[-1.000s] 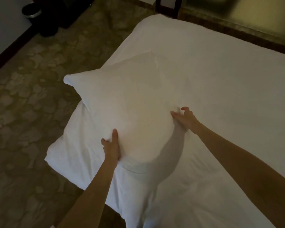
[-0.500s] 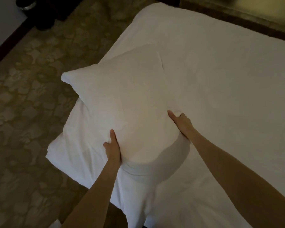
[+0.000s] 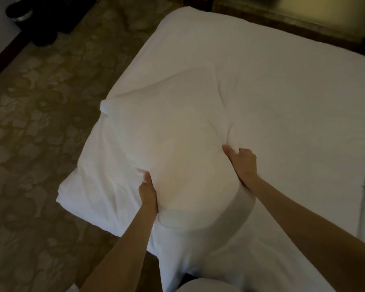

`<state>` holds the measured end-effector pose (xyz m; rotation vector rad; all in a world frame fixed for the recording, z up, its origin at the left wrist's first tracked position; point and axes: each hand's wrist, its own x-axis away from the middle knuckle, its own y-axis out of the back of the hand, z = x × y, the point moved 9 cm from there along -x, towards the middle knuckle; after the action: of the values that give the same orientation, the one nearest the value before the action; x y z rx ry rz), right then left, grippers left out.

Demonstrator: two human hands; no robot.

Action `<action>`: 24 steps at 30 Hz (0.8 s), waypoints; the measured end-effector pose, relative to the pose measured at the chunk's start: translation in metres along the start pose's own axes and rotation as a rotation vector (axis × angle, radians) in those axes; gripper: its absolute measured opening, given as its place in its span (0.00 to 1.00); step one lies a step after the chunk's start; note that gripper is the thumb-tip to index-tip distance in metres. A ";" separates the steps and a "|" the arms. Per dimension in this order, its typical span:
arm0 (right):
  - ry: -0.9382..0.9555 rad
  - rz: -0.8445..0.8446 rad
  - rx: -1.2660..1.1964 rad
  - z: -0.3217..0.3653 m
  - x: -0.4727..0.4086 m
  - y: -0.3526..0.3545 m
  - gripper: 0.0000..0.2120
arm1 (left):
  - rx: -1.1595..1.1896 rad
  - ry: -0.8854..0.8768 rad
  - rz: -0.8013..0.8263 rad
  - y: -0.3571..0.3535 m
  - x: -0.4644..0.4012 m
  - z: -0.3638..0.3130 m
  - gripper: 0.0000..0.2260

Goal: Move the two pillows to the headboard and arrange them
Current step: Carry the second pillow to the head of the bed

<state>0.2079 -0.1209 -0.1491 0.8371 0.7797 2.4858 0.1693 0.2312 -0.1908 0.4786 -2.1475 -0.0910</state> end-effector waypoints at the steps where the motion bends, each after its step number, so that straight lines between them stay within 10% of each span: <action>1: 0.012 -0.020 -0.018 -0.004 0.008 0.009 0.29 | -0.027 -0.008 -0.028 0.000 0.006 0.002 0.27; 24: 0.104 -0.583 -0.481 -0.228 0.171 0.355 0.24 | -0.071 -0.603 0.172 -0.187 0.278 0.065 0.19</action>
<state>-0.1334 -0.3872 -0.0096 0.2581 0.3529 2.0575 0.0312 -0.0516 -0.0591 0.2368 -2.7548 -0.2385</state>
